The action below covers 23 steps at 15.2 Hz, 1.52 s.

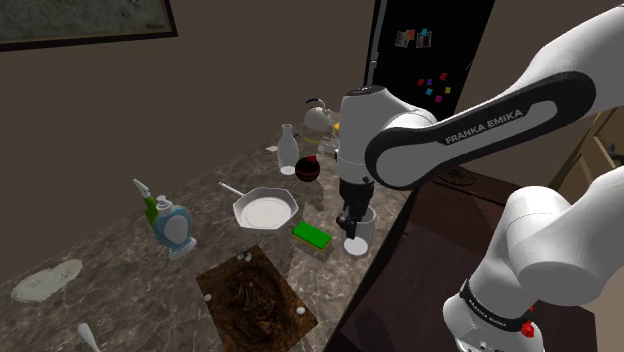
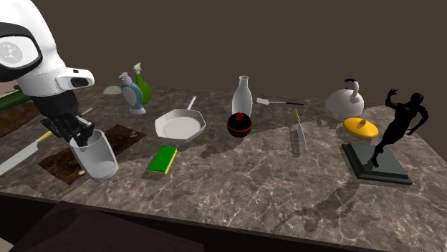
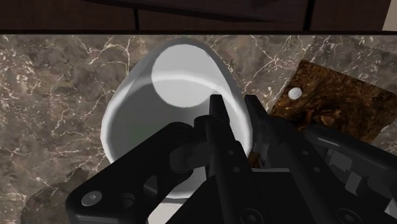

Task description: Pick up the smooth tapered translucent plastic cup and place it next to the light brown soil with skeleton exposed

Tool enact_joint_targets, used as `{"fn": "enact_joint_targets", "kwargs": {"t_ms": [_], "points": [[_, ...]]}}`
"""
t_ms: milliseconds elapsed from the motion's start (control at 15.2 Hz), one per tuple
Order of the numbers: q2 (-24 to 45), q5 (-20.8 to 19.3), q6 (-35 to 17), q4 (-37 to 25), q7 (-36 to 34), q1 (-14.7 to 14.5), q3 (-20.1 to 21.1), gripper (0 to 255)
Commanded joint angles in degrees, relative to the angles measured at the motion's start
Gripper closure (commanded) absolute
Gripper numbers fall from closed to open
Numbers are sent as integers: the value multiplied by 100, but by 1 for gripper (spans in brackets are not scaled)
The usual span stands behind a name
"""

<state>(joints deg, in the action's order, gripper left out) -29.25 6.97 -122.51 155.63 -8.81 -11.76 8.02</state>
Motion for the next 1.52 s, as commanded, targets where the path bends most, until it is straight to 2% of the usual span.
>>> {"fn": "enact_joint_targets", "kwargs": {"t_ms": [0,1452], "points": [[124,11,-220,89,2,-2,17,255],[1865,32,-2548,680,18,28,154,255]]}}
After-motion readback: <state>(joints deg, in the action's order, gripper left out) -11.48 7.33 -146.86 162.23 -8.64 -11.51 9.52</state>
